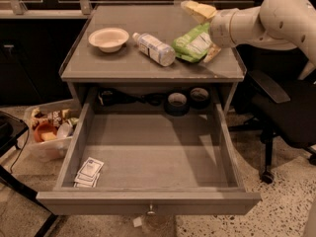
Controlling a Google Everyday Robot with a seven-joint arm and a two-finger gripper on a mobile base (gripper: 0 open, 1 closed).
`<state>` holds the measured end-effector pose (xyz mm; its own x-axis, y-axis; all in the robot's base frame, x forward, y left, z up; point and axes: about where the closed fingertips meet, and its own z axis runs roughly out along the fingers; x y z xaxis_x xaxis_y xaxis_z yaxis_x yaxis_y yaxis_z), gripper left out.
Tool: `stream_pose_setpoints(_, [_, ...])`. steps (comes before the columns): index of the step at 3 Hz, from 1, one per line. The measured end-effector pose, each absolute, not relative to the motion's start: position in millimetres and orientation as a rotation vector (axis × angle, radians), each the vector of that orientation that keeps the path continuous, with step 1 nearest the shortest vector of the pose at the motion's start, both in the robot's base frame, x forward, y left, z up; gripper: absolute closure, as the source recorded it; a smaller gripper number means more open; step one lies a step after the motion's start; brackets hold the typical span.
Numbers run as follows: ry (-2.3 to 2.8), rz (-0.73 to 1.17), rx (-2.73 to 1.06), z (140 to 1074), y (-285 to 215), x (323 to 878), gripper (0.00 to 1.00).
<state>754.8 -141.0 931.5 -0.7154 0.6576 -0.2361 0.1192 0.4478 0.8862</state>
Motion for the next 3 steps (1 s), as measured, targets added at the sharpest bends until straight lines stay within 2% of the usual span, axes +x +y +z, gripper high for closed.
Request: stream_pose_setpoints(3, [1.967,1.346,0.850,900.5,-150.3,790.4,0.00])
